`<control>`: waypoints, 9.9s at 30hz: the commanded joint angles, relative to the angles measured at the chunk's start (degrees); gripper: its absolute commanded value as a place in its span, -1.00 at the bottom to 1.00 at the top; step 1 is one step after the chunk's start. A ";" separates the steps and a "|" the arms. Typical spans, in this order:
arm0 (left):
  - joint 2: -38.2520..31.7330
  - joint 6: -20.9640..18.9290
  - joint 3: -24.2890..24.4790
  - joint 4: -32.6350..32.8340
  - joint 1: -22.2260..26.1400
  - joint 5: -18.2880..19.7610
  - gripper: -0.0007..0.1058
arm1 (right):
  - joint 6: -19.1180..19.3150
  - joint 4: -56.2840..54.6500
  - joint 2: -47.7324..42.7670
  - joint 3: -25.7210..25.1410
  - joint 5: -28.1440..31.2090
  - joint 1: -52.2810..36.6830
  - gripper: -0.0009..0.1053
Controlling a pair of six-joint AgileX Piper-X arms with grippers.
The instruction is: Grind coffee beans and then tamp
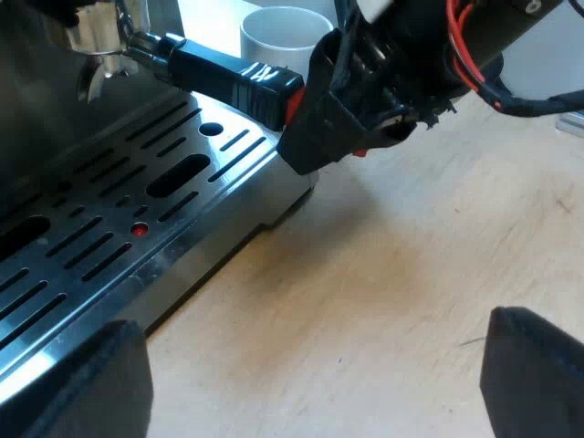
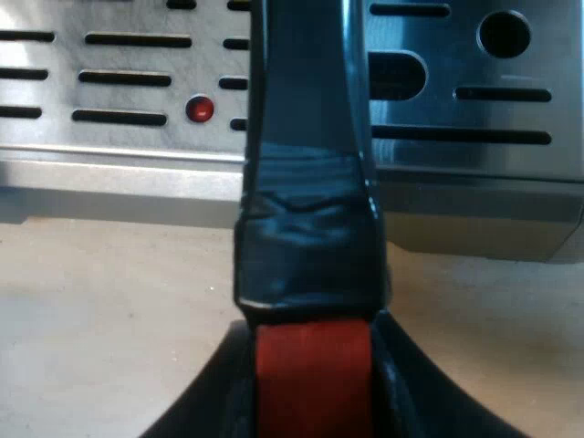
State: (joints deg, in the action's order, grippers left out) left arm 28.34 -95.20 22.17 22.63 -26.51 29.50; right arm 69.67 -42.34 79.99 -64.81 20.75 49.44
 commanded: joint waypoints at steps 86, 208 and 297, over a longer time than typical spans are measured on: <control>-10.87 -0.12 0.09 5.21 -0.16 3.75 0.46 | -12.54 -2.84 -22.52 16.19 26.73 33.25 -0.98; -10.87 0.30 0.32 10.07 -0.16 3.46 0.46 | 2.64 -3.78 -17.42 13.06 11.64 33.43 0.34; 26.49 1.20 3.02 -2.86 6.04 -12.91 0.46 | 12.53 16.72 -23.17 15.80 16.09 33.43 0.33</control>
State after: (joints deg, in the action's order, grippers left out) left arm 54.54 -93.99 24.93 20.69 -20.55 16.23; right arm 82.36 -25.95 57.05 -48.92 36.75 83.02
